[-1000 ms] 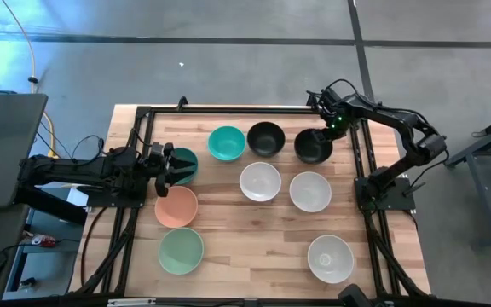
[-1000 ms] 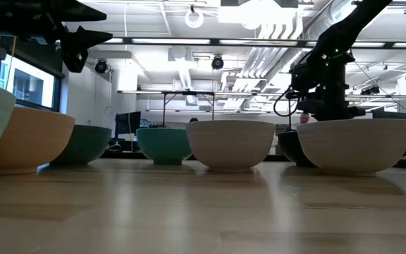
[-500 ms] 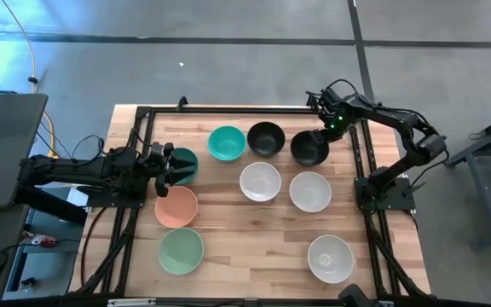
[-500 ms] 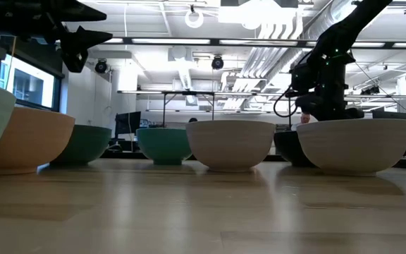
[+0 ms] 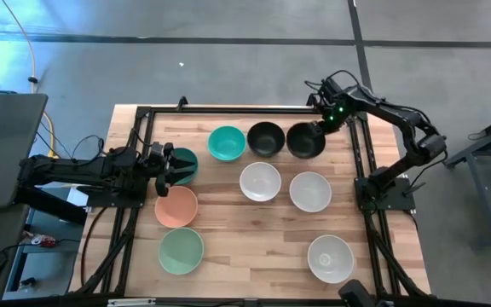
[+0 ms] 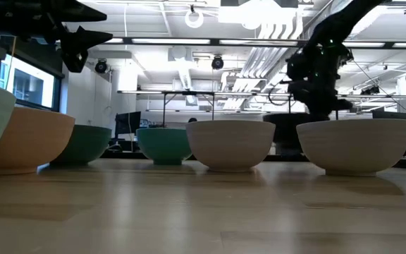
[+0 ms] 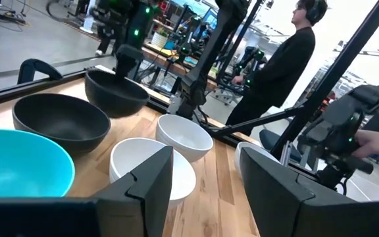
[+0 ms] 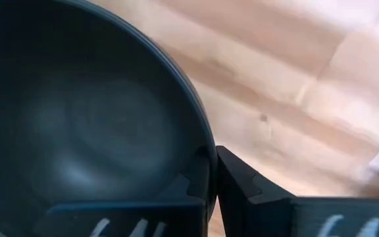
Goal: Nest bowls inside each other
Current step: Stack the right black bowl on top of the left white bowl
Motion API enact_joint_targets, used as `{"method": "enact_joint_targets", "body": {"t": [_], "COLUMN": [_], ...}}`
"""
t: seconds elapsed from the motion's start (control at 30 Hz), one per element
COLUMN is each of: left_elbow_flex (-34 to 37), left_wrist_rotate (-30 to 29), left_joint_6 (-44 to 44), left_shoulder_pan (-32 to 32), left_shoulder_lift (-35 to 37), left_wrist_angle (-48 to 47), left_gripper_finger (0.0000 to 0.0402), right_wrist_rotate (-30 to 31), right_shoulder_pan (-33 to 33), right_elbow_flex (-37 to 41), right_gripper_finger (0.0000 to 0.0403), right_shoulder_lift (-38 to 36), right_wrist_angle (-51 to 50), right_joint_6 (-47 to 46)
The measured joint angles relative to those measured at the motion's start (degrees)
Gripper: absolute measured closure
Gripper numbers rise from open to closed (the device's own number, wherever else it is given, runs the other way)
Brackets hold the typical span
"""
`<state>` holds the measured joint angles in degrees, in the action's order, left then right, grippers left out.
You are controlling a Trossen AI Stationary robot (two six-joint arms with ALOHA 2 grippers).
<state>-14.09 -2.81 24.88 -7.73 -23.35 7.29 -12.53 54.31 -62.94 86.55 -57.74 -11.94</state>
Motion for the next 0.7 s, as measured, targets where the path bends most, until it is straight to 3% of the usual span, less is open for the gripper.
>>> {"method": "enact_joint_targets", "body": {"t": [0.33, 0.7], "left_elbow_flex": [0.0, 0.0], "left_wrist_rotate": [0.0, -0.6], "left_joint_6": [0.0, -0.1], "left_shoulder_pan": [0.0, 0.0], "left_shoulder_lift": [0.0, 0.0], "left_wrist_angle": [0.0, 0.0], "left_gripper_finger": [0.0236, 0.0236], "right_wrist_rotate": [-0.3, -1.6], "right_shoulder_pan": [-3.9, -12.8], "right_elbow_flex": [-11.1, -16.9], "right_gripper_finger": [0.0402, 0.0402], "right_shoulder_lift": [-0.1, -0.1], "right_wrist_angle": [-6.0, -11.5], "right_joint_6": [-0.1, -11.4]}}
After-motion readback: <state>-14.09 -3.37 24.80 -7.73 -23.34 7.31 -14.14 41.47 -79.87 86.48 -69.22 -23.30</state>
